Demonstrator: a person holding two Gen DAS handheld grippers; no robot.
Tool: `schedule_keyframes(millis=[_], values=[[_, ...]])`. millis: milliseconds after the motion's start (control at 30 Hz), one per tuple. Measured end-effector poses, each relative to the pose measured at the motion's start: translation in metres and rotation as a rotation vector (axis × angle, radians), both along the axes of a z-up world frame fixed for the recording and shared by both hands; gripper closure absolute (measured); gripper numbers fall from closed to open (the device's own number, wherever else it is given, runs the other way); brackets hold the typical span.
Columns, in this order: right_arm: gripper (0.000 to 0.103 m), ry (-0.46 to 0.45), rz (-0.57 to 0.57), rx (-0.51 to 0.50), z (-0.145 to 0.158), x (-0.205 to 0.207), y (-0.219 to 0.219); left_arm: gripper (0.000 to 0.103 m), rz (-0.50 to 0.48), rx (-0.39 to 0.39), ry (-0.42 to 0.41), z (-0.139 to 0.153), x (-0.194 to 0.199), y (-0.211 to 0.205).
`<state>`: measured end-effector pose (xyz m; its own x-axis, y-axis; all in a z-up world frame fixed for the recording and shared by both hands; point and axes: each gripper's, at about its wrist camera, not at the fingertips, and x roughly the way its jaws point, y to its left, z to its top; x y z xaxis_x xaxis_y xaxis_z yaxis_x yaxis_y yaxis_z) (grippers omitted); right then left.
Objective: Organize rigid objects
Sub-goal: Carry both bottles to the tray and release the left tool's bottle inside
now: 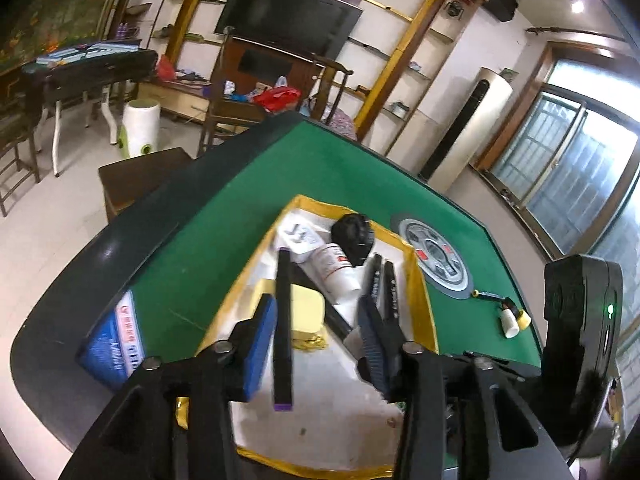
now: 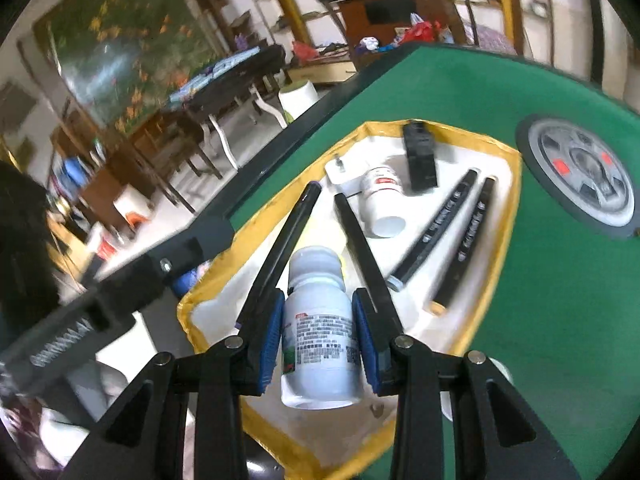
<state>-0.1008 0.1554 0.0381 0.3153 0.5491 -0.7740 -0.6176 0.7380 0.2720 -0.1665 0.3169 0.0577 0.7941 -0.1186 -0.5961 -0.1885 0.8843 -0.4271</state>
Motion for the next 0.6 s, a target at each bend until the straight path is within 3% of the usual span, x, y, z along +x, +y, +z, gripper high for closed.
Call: schedule_keyframes(millis=[67,200,267,333,367,433,500,600], values=[[0.069,-0.015,0.018,-0.030,-0.001,-0.006,0.014,0.038,0.012,-0.011,0.001,-0.003,-0.001,0.004],[0.069,-0.005,0.010,-0.054,-0.007,-0.003,0.021,0.033,0.013,-0.023,0.014,-0.007,0.002,0.005],[0.068,0.001,-0.002,-0.011,0.000,0.003,0.012,0.033,0.008,-0.025,0.018,-0.008,0.003,0.006],[0.065,-0.015,-0.018,0.073,0.017,0.006,-0.012,0.026,0.005,-0.057,0.001,-0.007,0.002,0.008],[0.061,-0.056,-0.033,0.081,0.029,0.004,-0.027,0.026,0.009,-0.052,0.003,-0.006,0.003,0.008],[0.030,-0.127,-0.073,0.120,0.040,-0.003,-0.060,0.026,0.006,-0.025,-0.006,-0.003,0.003,0.005],[0.024,-0.199,-0.142,0.152,0.052,-0.012,-0.103,0.026,0.000,-0.033,-0.018,-0.002,0.004,0.003],[0.022,-0.254,-0.176,0.121,0.053,-0.028,-0.144,0.026,-0.009,-0.046,-0.026,-0.003,0.006,-0.001]])
